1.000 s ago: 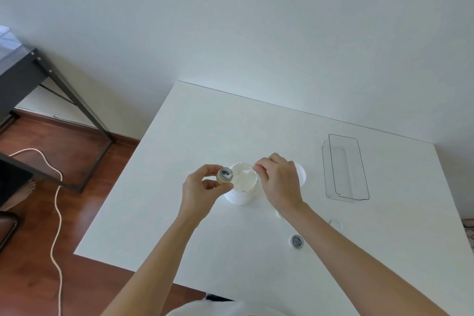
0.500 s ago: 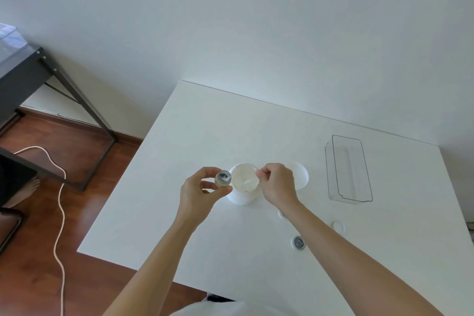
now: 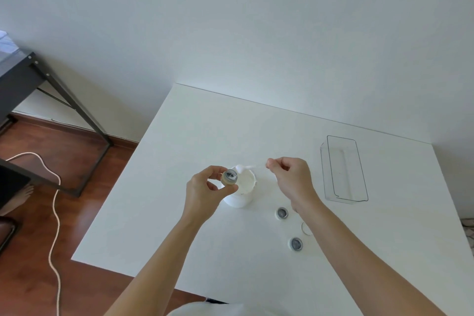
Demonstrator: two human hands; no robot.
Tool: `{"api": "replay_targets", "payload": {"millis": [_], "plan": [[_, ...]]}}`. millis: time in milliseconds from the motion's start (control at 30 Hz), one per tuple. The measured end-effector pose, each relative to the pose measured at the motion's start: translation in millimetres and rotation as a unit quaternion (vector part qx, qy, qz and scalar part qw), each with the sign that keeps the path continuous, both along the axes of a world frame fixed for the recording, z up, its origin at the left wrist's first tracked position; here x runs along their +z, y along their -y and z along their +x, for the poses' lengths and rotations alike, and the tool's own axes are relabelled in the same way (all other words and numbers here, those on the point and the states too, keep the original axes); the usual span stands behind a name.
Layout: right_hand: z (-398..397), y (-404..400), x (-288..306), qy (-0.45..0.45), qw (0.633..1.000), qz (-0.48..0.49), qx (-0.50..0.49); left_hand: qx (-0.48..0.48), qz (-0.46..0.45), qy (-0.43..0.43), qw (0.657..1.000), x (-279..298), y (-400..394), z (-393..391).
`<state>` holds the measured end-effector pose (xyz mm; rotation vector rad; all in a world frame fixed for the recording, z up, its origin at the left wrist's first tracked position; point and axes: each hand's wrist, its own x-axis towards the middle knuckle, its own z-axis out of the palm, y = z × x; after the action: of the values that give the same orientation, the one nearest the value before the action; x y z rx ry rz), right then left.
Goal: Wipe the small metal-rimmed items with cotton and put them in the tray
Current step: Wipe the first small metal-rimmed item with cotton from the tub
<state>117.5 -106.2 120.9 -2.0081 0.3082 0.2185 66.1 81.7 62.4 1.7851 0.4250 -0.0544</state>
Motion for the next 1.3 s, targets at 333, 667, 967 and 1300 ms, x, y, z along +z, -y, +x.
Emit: {"api": "replay_targets", "payload": {"millis": [333,667,967,1300], "plan": [[-26,-3,-2,0.358,0.902,-0.194,0.144,-0.012,-0.012,0.005,1.0,8,5,4],[-36,16,-7,0.506,0.782,-0.297,0.21,-0.011,-0.019,-0.002,1.0,10,3,5],[-26,23,-15,0.414,0.883,-0.197,0.099,0.003,-0.073,-0.013,0.997,10,-3,3],[2,-3,-33,0.271,0.856,-0.367,0.245,-0.001,-0.142,-0.01,0.99,6,-14,-9]]}}
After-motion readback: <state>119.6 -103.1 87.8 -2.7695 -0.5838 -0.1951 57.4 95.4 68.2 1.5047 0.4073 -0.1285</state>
